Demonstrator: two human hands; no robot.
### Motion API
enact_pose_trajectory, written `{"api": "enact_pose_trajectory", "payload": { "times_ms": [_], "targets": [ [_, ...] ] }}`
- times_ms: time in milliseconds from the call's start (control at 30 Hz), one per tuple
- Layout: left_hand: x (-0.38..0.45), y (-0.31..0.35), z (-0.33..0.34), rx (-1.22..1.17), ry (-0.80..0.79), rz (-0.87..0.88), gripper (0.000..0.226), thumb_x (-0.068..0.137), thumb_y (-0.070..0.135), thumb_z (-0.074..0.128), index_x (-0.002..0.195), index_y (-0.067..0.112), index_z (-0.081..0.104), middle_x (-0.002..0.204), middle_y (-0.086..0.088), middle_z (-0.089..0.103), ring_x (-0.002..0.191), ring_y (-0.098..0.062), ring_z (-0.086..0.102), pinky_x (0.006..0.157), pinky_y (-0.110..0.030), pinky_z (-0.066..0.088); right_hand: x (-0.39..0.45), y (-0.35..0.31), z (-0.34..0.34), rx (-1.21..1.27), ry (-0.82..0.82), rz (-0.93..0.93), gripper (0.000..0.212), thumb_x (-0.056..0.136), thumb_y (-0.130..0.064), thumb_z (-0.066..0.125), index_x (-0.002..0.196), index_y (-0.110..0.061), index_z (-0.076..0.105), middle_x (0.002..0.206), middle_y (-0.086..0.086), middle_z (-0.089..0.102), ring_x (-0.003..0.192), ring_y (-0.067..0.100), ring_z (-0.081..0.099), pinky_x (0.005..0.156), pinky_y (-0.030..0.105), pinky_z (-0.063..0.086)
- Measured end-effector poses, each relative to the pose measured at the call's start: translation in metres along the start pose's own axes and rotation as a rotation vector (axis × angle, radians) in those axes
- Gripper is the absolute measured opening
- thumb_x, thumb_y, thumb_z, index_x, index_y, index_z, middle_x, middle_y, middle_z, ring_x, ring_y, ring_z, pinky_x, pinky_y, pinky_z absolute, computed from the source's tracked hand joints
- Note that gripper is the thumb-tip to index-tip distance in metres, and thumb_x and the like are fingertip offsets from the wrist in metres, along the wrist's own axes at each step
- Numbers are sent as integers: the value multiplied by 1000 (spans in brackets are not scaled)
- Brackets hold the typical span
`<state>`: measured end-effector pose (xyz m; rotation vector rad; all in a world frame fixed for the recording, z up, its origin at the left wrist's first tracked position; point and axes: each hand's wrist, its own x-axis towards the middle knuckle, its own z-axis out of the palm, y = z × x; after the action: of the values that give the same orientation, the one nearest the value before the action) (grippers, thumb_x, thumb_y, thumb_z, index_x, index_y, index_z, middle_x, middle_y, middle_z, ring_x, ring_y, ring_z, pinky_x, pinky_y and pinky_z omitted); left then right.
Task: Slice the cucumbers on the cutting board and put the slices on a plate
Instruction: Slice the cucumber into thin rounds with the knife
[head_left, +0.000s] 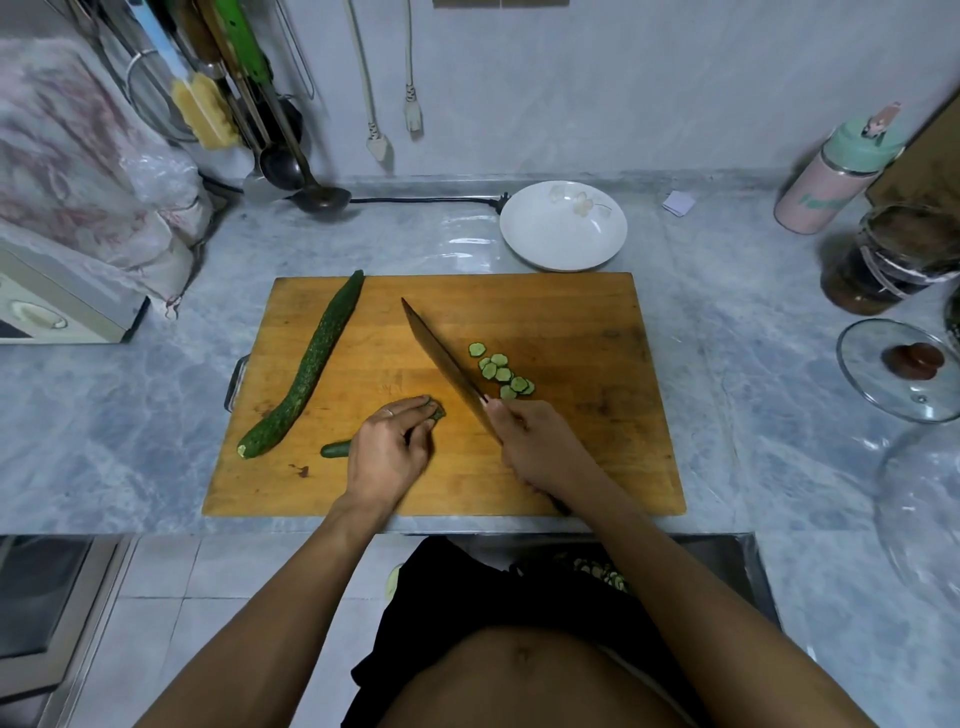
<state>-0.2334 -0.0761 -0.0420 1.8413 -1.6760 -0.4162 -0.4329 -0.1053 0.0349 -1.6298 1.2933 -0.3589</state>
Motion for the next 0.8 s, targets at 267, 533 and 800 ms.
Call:
{"api": "enact_pose_trajectory", "payload": {
  "times_ms": [267,533,800],
  "targets": [
    [4,34,-29,-202,406,79,20,87,5,61,101,7,75,109,-3,70,106,-15,62,95,-27,47,-4,15,-31,-366,57,-101,34,103,-48,43,118,-22,58,92,1,67,79,14,62,68,37,56],
    [39,61,-25,1,-302,282,26,80,21,56,98,17,75,104,2,70,99,-16,62,84,-35,52,-24,19,-33,-686,-22,-129,42,98,-55,50,122,-21,43,108,6,67,89,26,65,71,36,51],
    [65,75,-5,104,-472,133,47,88,31,66,133,19,59,144,0,49,135,-17,41,109,-26,32,-36,30,-33,-618,-23,-182,39,96,-56,55,115,-24,43,110,6,69,86,23,66,73,39,56]
  ]
}}
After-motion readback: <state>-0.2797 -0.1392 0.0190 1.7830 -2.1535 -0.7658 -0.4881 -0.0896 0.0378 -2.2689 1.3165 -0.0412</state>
